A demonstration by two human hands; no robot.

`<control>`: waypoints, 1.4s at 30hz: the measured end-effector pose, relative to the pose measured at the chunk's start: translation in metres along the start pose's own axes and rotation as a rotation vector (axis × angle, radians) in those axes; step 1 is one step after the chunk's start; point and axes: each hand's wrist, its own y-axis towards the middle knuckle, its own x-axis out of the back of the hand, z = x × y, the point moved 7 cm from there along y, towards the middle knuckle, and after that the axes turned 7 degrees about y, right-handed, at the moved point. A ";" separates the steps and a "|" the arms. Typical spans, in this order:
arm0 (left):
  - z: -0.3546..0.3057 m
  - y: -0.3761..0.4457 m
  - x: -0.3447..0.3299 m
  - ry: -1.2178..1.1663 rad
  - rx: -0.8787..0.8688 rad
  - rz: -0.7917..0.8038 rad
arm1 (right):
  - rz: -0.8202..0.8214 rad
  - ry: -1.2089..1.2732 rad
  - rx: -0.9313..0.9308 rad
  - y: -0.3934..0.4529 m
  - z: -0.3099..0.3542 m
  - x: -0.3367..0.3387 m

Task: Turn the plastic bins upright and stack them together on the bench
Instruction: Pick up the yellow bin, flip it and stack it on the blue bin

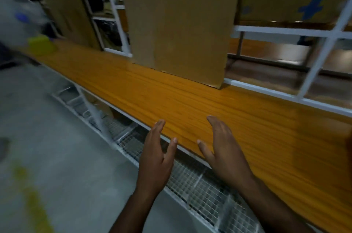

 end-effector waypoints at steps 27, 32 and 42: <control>0.291 0.246 0.215 0.295 0.355 -0.337 | 0.353 0.331 0.282 0.355 0.186 -0.332; 0.335 0.293 0.250 0.329 0.380 -0.424 | 0.363 0.374 0.339 0.419 0.223 -0.385; 0.485 0.392 0.335 0.293 0.417 -0.491 | 0.407 0.395 0.414 0.537 0.316 -0.535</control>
